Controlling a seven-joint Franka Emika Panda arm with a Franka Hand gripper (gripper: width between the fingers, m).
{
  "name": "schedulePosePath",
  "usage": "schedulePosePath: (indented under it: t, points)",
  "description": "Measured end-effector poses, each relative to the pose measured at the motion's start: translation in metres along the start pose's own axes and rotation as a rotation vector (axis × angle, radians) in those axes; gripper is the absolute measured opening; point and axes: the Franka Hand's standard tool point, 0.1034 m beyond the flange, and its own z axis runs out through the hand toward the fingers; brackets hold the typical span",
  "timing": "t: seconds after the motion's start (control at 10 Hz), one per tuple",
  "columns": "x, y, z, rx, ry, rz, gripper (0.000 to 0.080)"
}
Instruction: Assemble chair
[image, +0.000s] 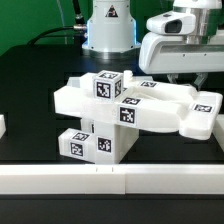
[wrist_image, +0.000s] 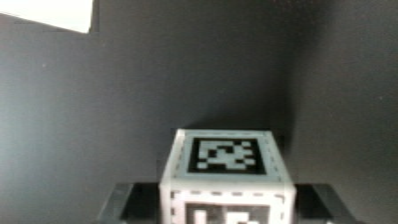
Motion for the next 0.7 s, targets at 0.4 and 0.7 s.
schedulePosePath:
  t: [0.4,0.7]
  points:
    - [0.001,0.007,-0.005,0.001,0.005,0.006,0.0285]
    - [0.006,0.023,-0.038,0.037,-0.012,0.022,0.0287]
